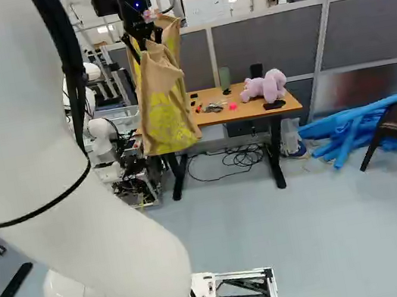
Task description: Pick up the bag on the ground and place it on the table
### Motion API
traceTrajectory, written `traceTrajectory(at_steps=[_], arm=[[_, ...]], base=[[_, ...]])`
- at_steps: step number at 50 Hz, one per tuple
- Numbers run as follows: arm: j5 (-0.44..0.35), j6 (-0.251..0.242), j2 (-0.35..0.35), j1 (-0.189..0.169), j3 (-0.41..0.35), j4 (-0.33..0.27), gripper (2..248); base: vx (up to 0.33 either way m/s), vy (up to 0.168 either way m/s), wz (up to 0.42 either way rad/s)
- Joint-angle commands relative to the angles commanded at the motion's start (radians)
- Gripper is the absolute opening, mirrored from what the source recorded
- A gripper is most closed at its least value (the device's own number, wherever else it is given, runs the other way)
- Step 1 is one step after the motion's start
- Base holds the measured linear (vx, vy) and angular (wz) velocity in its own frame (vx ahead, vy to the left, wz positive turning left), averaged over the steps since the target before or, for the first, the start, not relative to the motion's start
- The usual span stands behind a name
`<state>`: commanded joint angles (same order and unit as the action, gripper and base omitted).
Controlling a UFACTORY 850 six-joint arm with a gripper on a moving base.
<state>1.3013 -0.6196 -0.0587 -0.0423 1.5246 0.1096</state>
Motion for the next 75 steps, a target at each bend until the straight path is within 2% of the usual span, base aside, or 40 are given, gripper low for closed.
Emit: traceTrajectory(at_steps=[75], arm=[[0.0,0.0,0.0,0.0,0.0,0.0,22]], base=[[0.154,0.009,0.0]])
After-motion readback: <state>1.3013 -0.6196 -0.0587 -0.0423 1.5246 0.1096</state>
